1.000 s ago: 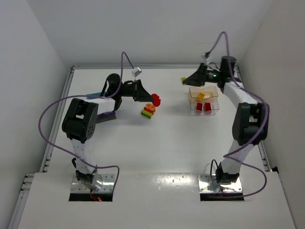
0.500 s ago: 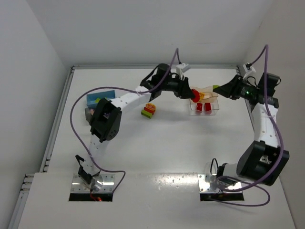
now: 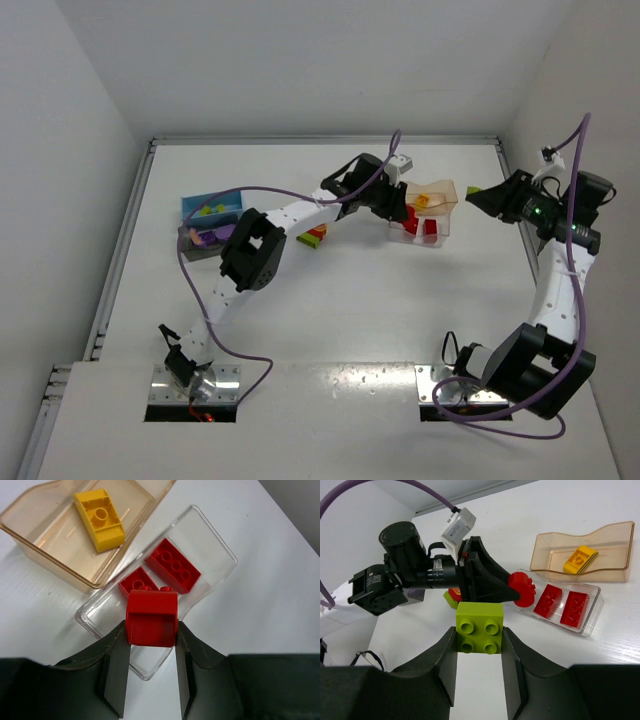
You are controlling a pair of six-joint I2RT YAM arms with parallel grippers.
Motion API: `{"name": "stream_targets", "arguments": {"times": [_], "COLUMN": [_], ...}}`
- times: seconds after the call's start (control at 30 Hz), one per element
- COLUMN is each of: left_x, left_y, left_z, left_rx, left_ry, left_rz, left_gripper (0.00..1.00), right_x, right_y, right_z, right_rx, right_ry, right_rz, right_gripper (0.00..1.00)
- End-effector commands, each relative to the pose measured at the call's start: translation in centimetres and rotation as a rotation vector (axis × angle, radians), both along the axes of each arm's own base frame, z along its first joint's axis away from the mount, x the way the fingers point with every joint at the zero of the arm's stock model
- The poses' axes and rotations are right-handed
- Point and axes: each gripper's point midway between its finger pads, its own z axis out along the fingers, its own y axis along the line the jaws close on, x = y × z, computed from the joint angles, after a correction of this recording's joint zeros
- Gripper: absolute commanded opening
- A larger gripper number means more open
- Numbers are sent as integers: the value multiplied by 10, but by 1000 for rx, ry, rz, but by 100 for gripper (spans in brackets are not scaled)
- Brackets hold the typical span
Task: Sort the legos into containers by color
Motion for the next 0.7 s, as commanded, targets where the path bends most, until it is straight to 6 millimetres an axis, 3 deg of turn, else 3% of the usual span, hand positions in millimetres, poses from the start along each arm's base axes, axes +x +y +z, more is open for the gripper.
{"name": "stream_targets", "arguments": {"times": [0.0, 0.1, 0.13, 0.17, 0.3, 0.4, 0.43, 0.5, 0.57, 0.6, 0.63, 0.67], "left_x": [13, 14, 14, 13, 6, 1, 10, 22, 34, 49, 57, 63], "left_y": [-10, -12, -12, -14, -18, -15, -10, 19, 47, 78, 97, 119], "left_z": [24, 23, 23, 25, 33, 63, 82, 131, 160, 193, 210, 214], "left_rx": [-23, -25, -28, -38, -74, -148, -205, -322, -379, -406, -412, -353], "left_ry": [-81, -83, -76, -79, -69, -74, -109, -107, -74, -112, -133, -182], "left_rz": [22, 22, 26, 17, -23, -27, -5, 90, 174, 238, 282, 316], "left_gripper": [30, 39, 45, 58, 72, 75, 75, 75, 76, 76, 76, 76], "right_x": [-4, -4, -5, -4, -2, 4, 8, 16, 25, 30, 42, 50], "right_y": [4, 4, 5, 4, 7, 11, 11, 23, 36, 50, 55, 64], "right_z": [9, 9, 9, 7, 7, 2, 2, 4, 4, 5, -1, 4], "right_rx": [13, 13, 17, 22, 23, 24, 5, -22, -33, -43, -40, -46], "right_ry": [-29, -29, -32, -24, -22, -10, -23, -38, -53, -65, -61, -78], "right_rz": [15, 15, 23, 23, 37, 49, 55, 98, 140, 182, 194, 226], "right_gripper": [3, 3, 3, 3, 3, 3, 3, 3, 3, 3, 3, 3]}}
